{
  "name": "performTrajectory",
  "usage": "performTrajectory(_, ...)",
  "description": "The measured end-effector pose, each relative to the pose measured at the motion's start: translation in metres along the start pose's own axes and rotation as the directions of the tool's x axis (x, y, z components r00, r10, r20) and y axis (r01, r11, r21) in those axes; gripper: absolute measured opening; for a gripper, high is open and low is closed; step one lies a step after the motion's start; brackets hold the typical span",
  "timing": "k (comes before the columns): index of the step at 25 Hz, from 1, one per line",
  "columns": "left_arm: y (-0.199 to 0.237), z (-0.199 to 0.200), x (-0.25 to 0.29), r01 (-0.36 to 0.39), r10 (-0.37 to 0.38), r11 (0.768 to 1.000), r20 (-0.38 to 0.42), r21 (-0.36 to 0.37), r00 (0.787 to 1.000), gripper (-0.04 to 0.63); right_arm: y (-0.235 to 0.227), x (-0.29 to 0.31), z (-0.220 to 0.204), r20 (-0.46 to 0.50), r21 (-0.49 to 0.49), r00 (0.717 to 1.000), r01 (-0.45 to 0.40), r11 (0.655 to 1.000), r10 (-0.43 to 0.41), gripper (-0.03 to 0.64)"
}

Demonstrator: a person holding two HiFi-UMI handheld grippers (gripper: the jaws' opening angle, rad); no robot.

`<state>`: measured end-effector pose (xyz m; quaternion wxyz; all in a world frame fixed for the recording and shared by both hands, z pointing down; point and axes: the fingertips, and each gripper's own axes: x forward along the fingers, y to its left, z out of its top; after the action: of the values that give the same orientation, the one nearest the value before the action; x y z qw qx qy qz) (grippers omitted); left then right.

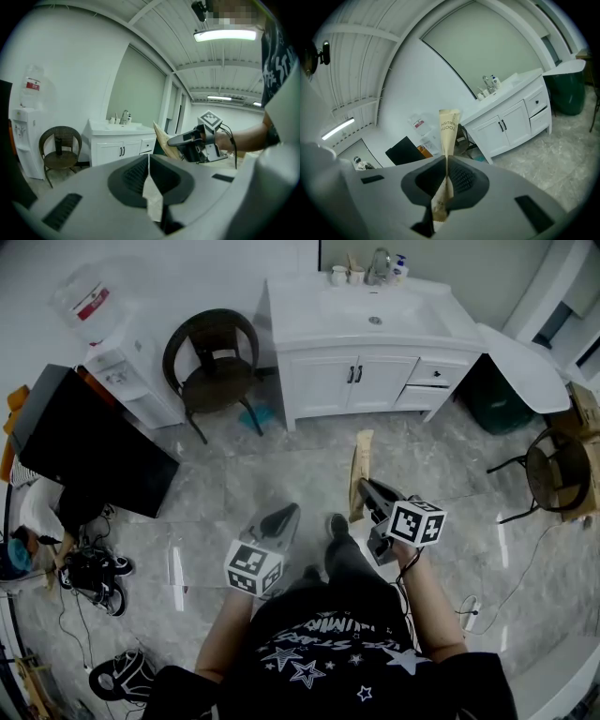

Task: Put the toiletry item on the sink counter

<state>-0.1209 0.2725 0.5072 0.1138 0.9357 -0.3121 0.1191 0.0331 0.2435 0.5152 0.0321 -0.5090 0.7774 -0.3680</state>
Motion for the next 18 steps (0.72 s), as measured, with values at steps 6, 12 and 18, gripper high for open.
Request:
performTrajectory(6, 0.016, 0.017, 0.005, 0.013, -0.011, 0.998, 0.043, -0.061, 0.999, 0.023, -0.017, 0.005, 0.014, 0.030, 0.055, 0.999, 0.012, 0.998, -0.014, 0.029)
performTrajectory(12, 0.042, 0.020, 0.030, 0.000, 0.003, 0.996, 0.029, -0.087, 1.000, 0.023, -0.041, 0.033, 0.035, 0.039, 0.081, 0.999, 0.007, 0.997, -0.010, 0.029)
performTrajectory(18, 0.070, 0.045, 0.073, -0.030, 0.034, 0.996, 0.038, -0.084, 0.999, 0.023, -0.069, 0.063, 0.071, 0.027, 0.085, 1.000, -0.009, 0.996, 0.007, 0.029)
